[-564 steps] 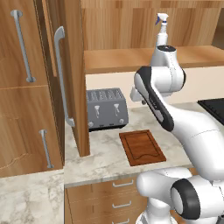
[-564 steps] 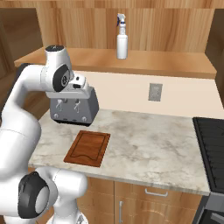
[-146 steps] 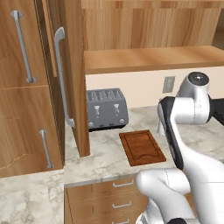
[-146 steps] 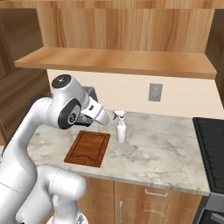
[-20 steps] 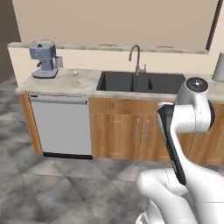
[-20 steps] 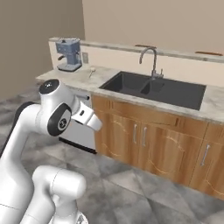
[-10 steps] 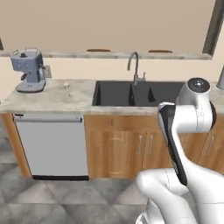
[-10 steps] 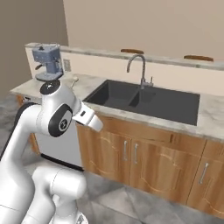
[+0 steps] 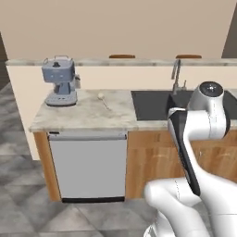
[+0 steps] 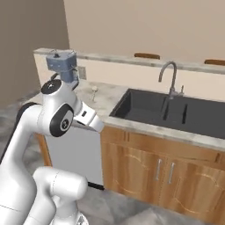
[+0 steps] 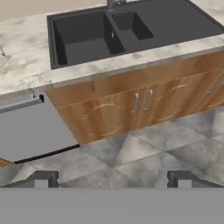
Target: Grab the spray bottle from the cabinet, then place it next to the cutting board for sanitizing. Then grab the dish brush from the countertop next to the sink and place it next to the cutting board.
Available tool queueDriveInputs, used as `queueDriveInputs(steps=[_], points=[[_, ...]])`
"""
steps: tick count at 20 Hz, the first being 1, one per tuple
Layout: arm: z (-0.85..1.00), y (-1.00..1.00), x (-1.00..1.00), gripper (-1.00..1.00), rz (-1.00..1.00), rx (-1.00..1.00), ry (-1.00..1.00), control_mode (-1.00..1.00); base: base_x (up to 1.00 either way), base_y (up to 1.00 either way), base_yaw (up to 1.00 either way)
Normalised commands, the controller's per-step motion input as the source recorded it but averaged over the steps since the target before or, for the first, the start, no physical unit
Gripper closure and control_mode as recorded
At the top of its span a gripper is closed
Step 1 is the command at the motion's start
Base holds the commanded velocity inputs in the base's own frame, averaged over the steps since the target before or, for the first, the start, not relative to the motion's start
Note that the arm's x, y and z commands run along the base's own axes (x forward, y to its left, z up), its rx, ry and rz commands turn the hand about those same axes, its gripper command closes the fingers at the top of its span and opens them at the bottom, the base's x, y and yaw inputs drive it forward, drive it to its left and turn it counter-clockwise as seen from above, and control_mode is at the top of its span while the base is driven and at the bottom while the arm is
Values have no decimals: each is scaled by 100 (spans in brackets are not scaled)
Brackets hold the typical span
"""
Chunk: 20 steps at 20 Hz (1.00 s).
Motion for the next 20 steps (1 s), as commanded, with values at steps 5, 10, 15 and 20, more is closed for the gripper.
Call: queueDriveInputs(steps=[5, 10, 15, 20], points=[[0, 0, 0, -100, 0, 0, 0, 100, 69, 100, -11], [0, 0, 0, -100, 0, 0, 0, 100, 85, 51, -9], [0, 0, 0, -100, 0, 0, 0, 100, 92, 0, -2], [0, 0, 0, -100, 0, 0, 0, 100, 78, 1, 0]])
